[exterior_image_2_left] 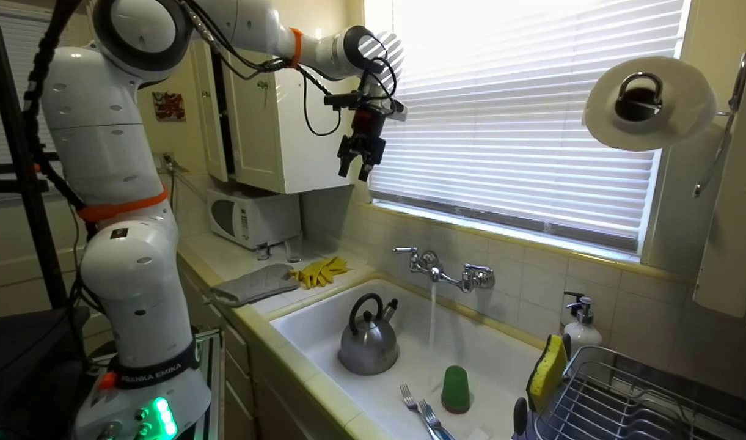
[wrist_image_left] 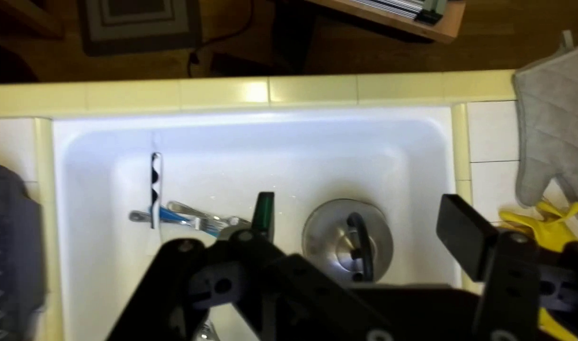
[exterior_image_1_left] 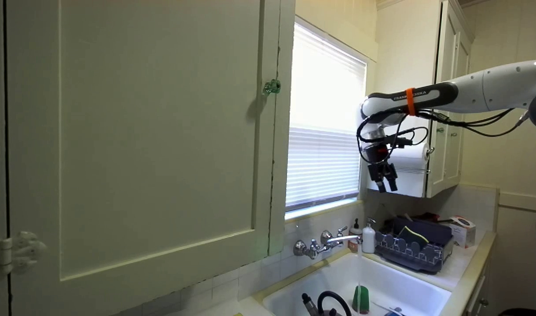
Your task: Turn the tap faucet to the right, then open the tap with the left handle
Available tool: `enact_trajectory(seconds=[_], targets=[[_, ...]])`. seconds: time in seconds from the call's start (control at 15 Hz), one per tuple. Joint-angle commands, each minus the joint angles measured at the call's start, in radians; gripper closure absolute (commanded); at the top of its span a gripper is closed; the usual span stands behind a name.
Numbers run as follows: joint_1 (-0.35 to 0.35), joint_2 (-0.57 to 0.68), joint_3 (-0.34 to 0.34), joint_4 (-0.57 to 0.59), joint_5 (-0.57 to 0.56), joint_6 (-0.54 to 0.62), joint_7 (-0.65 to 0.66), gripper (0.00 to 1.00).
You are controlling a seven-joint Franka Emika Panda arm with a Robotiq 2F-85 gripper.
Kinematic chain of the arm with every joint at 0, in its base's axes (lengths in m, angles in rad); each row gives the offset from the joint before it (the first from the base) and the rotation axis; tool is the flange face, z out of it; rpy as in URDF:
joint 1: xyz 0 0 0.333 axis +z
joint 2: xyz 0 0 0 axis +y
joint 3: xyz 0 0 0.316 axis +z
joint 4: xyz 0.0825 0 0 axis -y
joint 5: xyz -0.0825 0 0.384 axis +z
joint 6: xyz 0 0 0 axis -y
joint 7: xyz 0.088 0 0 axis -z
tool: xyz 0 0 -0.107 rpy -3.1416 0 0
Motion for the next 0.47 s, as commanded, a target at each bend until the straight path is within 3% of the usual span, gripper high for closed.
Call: enact_trajectory(seconds=[0.0, 0.07, 0.4], targets=[[0.021, -0.014, -0.023, 0.005, -0.034, -0.035, 0.027, 0.04], [0.020, -0.026, -0.025, 0.009, -0.056, -0.059, 0.043, 0.00], [0.019, -0.036, -0.027, 0.010, -0.075, -0.069, 0.066, 0.00]])
